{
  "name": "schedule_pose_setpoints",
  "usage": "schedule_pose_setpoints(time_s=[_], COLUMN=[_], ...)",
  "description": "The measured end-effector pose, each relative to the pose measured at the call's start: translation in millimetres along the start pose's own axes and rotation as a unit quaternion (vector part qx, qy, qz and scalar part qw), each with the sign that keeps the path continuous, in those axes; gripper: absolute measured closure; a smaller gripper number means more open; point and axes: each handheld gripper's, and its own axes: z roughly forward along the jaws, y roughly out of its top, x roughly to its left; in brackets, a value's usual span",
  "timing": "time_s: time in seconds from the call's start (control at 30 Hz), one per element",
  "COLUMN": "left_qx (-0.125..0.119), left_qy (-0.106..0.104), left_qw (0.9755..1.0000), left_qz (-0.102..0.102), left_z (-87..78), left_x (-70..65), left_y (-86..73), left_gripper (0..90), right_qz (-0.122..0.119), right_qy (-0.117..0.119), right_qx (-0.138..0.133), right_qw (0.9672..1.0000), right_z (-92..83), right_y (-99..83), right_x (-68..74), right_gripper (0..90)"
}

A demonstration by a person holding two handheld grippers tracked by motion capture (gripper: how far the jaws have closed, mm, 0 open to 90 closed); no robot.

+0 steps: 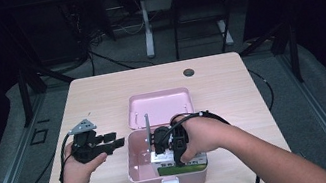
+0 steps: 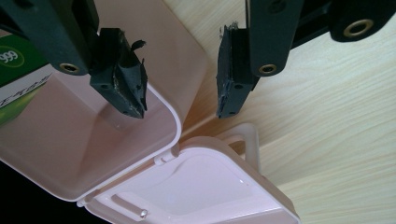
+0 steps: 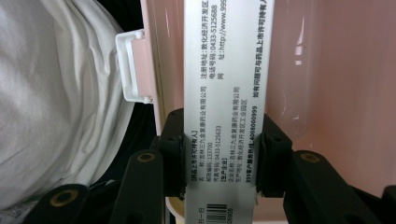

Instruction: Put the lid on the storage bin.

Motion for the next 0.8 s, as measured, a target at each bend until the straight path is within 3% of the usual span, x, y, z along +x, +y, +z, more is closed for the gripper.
schedule_pose_setpoints(time_s=[0.8], left_qx=[0.005], left_qy=[0.000], left_qw=[1.0000], left_qz=[0.003], left_z=[3.1], left_x=[-0.4], left_y=[-0.4], left_gripper=[52.9], right_qz=[-0.034], right_qy=[0.008], right_qx=[0.001], right_qw=[0.9994], right_z=[25.9], right_y=[-0.6], right_x=[1.0], right_gripper=[61.1])
